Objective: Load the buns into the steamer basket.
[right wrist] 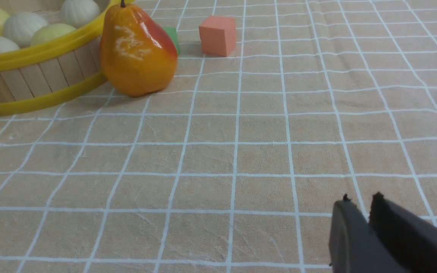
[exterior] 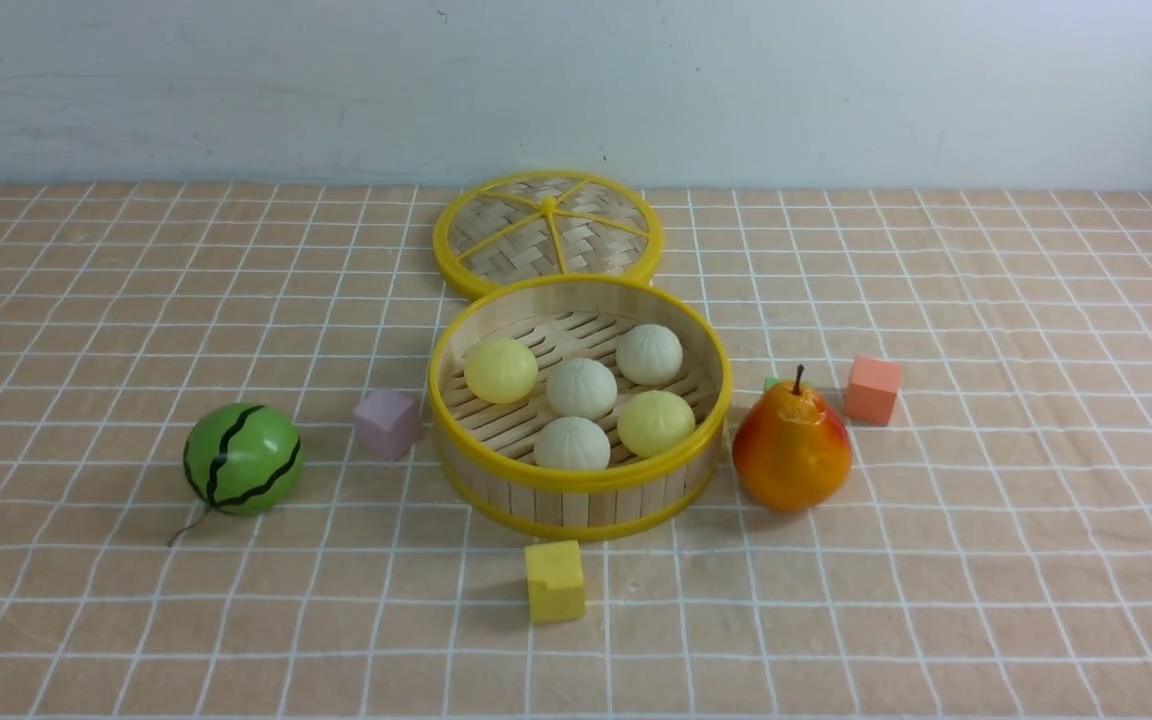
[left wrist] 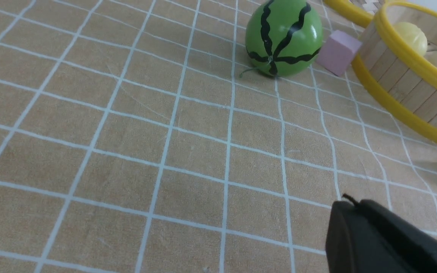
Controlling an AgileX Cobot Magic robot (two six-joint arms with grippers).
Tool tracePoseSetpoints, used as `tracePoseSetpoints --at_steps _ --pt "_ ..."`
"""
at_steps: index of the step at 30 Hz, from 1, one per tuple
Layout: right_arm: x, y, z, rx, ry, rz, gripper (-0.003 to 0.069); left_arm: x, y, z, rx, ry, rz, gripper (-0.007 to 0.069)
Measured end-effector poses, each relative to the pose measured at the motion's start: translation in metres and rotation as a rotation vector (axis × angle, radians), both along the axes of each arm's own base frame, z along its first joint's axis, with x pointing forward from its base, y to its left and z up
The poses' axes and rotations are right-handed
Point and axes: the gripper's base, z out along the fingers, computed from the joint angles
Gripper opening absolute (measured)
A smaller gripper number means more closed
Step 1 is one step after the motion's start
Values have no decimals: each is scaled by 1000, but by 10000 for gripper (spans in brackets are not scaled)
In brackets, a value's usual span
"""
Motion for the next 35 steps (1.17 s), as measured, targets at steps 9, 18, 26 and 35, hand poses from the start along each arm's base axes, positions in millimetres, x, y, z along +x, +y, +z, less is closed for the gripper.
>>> tracePoseSetpoints --at_steps 9,18,26,35 --pt "0 0 0 -2 0 1 100 0 0 0 -3 -4 1 -2" --pt "0 0 0 -3 0 1 111 0 0 0 -3 -4 1 0" --pt "0 0 0 -3 0 1 123 0 0 0 -3 -4 1 8" --pt "0 0 0 -3 0 1 127 0 0 0 -3 -4 1 18"
